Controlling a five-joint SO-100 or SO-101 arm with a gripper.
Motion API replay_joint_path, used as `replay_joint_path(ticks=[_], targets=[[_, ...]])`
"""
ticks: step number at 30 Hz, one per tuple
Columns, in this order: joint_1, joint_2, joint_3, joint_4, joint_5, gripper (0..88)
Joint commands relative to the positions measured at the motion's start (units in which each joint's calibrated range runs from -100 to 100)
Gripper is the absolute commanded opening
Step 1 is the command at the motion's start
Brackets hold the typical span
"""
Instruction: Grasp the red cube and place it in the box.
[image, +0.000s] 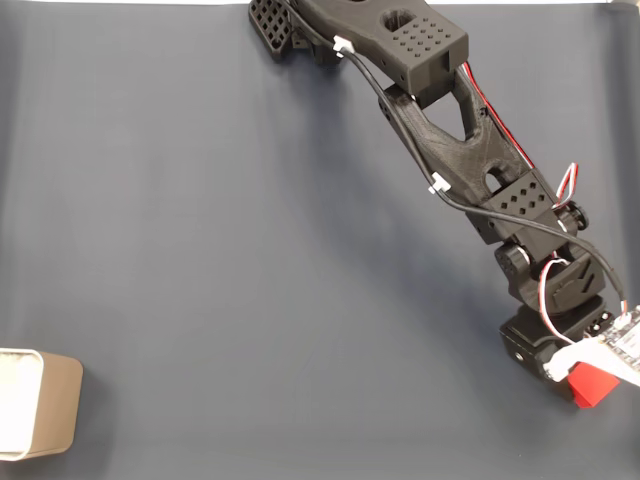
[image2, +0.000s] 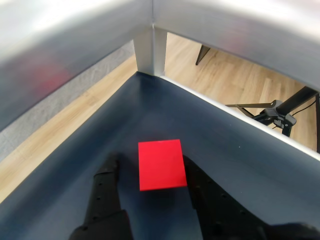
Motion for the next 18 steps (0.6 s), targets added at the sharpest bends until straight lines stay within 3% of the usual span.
replay_joint_path(ticks=[1,10,18], targets=[[0.4,-4.9,0.4,-0.4,0.9,18.1],[0.3,-10.1,6.7,0.2,2.0,0.0],[0.2,-11.7,7.2,1.5,2.0,0.0]])
